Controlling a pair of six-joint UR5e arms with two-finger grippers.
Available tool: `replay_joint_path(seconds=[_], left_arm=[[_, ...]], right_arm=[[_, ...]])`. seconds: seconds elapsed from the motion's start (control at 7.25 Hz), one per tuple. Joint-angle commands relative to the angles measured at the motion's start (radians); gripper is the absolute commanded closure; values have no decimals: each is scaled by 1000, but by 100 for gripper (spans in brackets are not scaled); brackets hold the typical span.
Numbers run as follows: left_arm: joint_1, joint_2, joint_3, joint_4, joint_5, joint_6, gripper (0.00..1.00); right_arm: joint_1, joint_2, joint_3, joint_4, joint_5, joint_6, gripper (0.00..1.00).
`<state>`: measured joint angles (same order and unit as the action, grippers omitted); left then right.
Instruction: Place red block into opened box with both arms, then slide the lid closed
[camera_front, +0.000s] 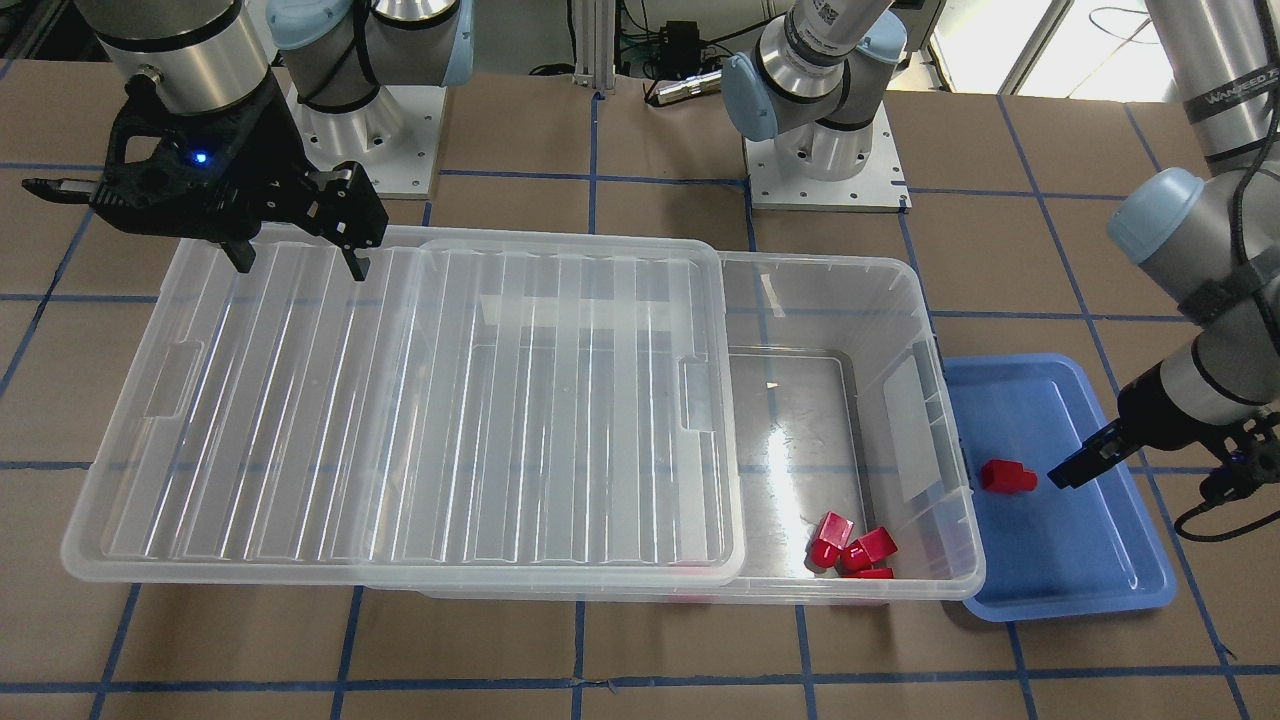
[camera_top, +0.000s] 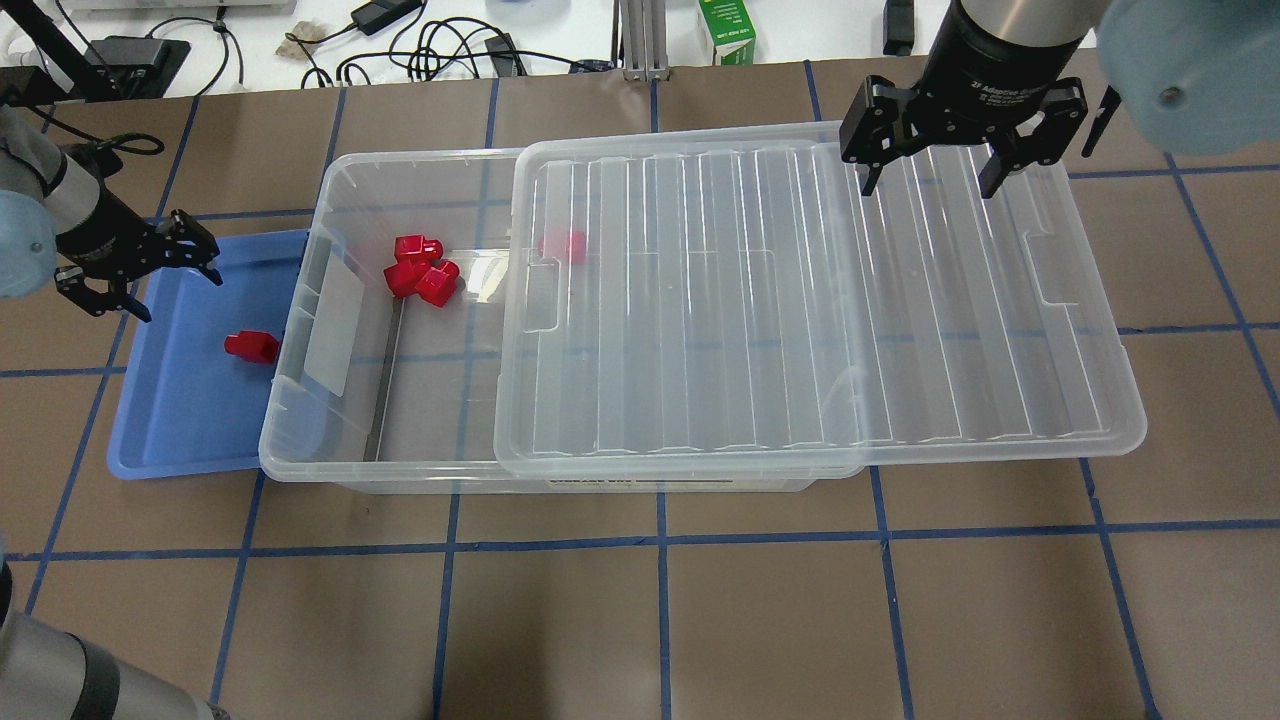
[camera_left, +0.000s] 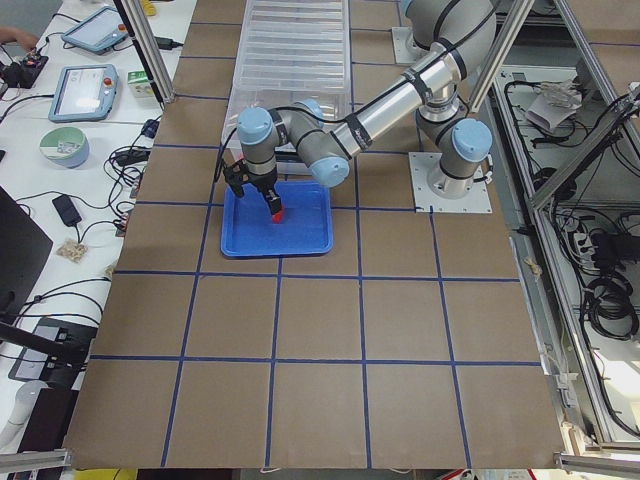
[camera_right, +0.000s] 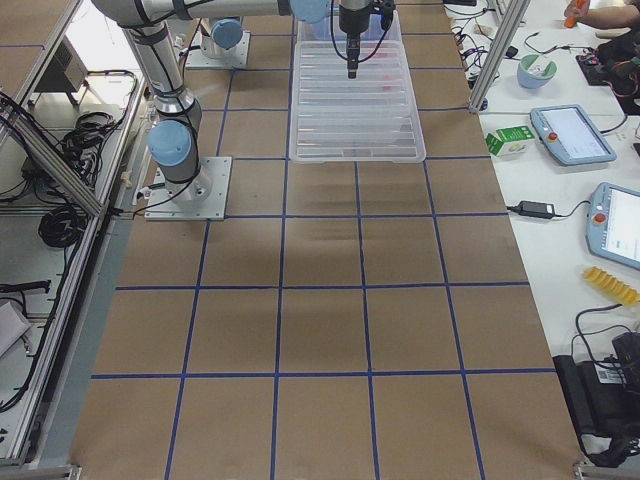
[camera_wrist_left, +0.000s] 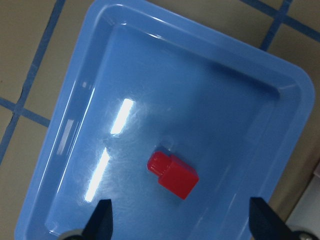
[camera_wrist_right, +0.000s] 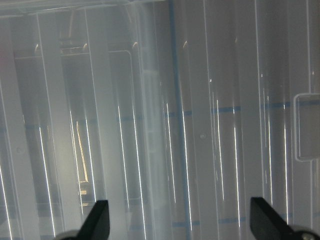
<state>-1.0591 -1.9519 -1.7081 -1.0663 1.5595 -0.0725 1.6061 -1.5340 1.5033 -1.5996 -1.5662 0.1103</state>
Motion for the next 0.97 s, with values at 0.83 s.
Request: replay_joint_path(seconds=[0.83], left_arm=[[-2,-82,-39,91,10,-59,0]], right_arm=[[-2,2,0,3,0,-6,0]])
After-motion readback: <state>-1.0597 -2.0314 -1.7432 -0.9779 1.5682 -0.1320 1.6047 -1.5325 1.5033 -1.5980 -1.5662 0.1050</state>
